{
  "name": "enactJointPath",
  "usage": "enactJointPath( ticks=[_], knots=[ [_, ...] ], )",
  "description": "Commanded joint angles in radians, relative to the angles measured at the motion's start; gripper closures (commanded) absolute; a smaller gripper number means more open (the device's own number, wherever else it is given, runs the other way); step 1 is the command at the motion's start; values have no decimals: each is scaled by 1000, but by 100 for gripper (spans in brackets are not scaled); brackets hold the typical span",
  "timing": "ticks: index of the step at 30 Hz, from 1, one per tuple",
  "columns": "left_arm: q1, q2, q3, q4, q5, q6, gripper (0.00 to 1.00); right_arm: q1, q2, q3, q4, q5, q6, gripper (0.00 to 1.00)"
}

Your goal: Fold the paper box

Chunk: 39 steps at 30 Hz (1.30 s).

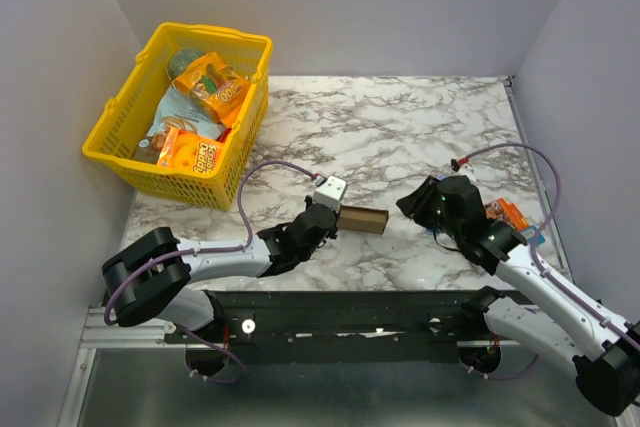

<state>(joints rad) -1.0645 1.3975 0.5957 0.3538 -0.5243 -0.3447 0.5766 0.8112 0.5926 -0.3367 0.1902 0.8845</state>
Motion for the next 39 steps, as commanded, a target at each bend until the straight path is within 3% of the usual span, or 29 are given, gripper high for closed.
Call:
enactJointPath(
  ticks=[1,10,20,39],
  knots=[
    [-14,49,-33,-184,43,-10,100,2,103,87,-102,-18,-234,59],
    [-14,58,-24,-190,43,-11,100,15,190,90,-12,-158,-325,67],
    [-14,72,-13,-193,49,-7,100,32,247,101,5,-135,-329,67],
    [-14,70,-17,-193,47,-10,100,34,295,111,7,-144,-314,82]
  ],
)
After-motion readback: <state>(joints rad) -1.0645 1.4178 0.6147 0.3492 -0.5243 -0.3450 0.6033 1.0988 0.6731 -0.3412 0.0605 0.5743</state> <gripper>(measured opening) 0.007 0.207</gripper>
